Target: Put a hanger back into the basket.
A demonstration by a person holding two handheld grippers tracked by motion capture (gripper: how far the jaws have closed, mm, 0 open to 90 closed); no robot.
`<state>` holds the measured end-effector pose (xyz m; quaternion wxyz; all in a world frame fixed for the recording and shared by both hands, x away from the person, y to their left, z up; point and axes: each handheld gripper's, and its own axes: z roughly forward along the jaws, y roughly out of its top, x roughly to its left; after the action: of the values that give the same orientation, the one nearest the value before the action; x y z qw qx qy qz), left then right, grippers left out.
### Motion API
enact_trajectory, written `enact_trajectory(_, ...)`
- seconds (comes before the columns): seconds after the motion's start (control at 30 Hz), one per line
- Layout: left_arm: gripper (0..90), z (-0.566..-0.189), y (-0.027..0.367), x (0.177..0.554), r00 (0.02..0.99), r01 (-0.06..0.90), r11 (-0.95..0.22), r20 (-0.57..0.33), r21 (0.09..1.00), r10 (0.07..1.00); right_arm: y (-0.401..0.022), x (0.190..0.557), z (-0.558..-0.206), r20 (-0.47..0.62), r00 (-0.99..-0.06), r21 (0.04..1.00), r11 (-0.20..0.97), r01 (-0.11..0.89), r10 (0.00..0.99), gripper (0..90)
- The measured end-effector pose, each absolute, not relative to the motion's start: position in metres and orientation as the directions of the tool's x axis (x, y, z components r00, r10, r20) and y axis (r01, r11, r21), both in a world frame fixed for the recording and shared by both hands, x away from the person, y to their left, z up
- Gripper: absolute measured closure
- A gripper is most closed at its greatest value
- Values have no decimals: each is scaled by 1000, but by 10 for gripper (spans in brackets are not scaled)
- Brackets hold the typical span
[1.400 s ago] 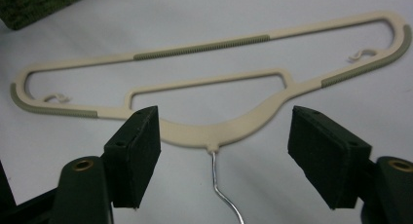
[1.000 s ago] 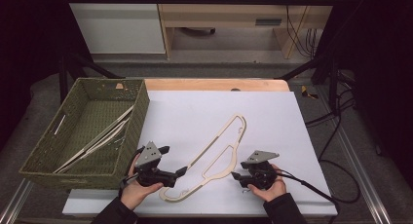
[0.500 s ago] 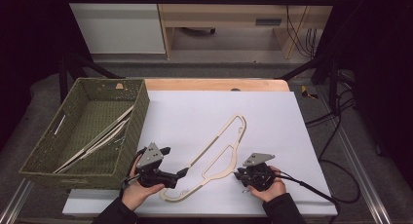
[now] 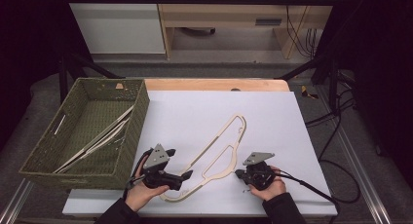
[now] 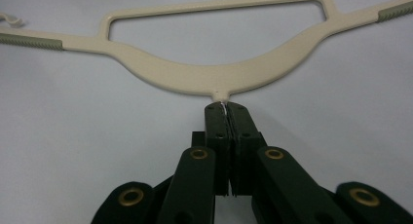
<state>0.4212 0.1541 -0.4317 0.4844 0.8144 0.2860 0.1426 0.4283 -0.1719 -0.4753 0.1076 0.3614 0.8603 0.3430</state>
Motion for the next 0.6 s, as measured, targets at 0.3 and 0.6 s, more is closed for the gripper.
enact_trajectory(0.3, 80, -434, 132, 421, 817, 332, -417, -37, 846, 575, -172, 429, -471, 101, -714, 671, 483, 563, 693, 891)
enact_trajectory(0.6, 90, -431, 97, 430, 843, 326, -485, -17, 811, 538, -173, 427, -457, 99, -725, 691, 477, 543, 682, 892)
